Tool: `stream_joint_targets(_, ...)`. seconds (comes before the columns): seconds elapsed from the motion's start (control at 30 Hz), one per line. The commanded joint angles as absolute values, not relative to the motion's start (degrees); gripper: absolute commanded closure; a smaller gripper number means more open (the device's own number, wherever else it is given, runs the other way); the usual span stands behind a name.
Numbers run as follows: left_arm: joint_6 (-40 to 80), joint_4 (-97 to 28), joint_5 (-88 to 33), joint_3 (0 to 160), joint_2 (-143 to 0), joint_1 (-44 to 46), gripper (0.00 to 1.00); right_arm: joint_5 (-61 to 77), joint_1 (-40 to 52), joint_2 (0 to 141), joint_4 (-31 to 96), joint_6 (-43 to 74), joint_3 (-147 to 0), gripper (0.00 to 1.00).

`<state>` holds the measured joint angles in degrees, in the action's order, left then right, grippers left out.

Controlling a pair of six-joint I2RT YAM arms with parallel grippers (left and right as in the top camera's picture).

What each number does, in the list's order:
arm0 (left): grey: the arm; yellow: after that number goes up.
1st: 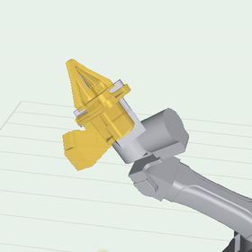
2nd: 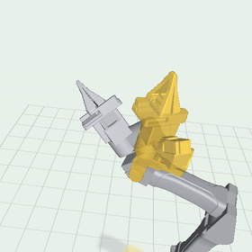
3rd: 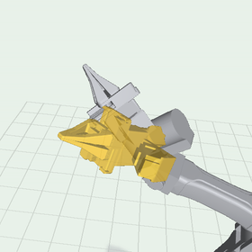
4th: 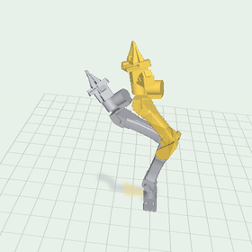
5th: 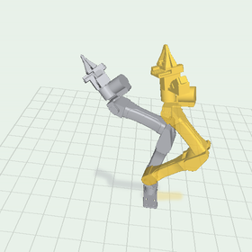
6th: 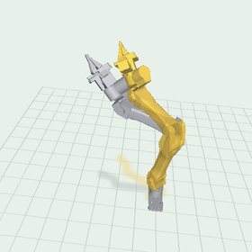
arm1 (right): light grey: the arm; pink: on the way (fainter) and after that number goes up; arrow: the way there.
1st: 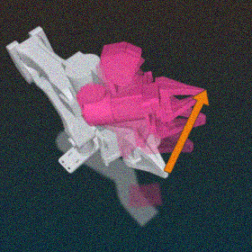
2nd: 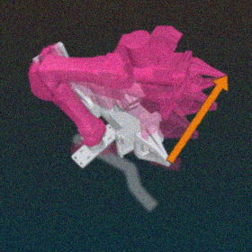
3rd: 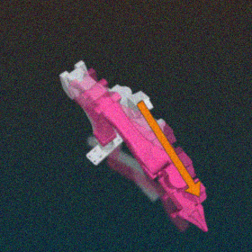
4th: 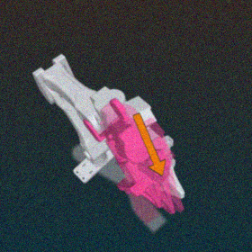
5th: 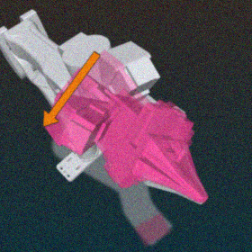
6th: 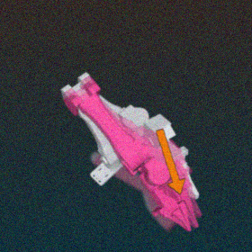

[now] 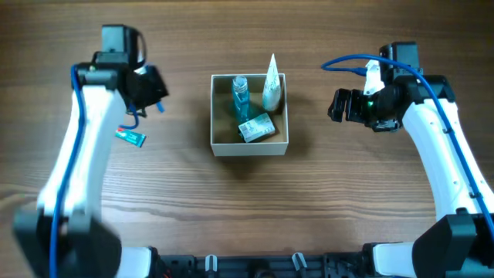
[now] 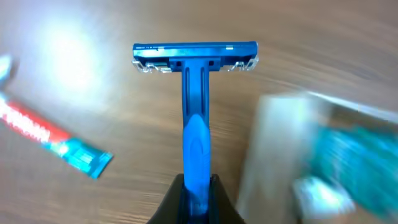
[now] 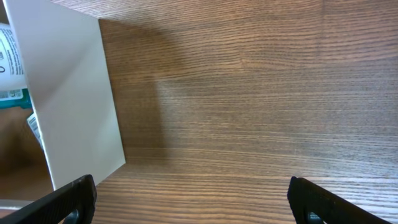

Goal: Pack container
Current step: 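Carry the blue razor with the left gripper into the box, then release the razor and move the left gripper toward the toothpaste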

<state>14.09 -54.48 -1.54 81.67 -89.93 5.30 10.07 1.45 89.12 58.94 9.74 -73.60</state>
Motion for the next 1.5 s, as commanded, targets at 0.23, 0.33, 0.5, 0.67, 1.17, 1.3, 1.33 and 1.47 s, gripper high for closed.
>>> stream_joint_targets(0.23,-30.48,-56.62,-3.18,82.04,-82.04,28.71,0.96,10.57,1.41,89.52,58.74,8.97,-73.76,0.00)
stream_joint_targets(0.33,-32.60,-56.71,-3.20,82.02,-84.62,31.31,0.96,10.57,1.41,89.52,58.72,8.99,-73.76,0.00)
stream_joint_targets(0.5,-34.33,-56.75,-3.11,82.02,-89.93,33.85,0.96,10.57,1.41,89.52,58.72,8.97,-73.76,0.00)
stream_joint_targets(0.67,-36.42,-56.45,-3.16,82.02,-93.65,33.91,0.96,10.57,1.41,89.52,58.59,8.95,-73.76,0.00)
stream_joint_targets(1.17,-39.97,-52.34,-2.44,82.04,-101.51,33.87,0.53,10.57,1.41,89.52,58.57,8.97,-73.76,0.00)
stream_joint_targets(1.3,-34.92,-53.04,2.22,82.30,-99.81,33.87,0.54,10.50,1.41,89.52,58.61,8.97,-73.76,0.00)
stream_joint_targets(1.33,-33.63,-53.52,3.03,82.46,-99.00,33.87,0.53,10.37,1.41,89.52,58.61,8.93,-73.76,0.00)
stream_joint_targets(1.47,-25.26,-55.37,6.31,82.67,-91.81,33.80,0.51,10.35,1.41,89.52,58.52,8.95,-73.76,0.00)
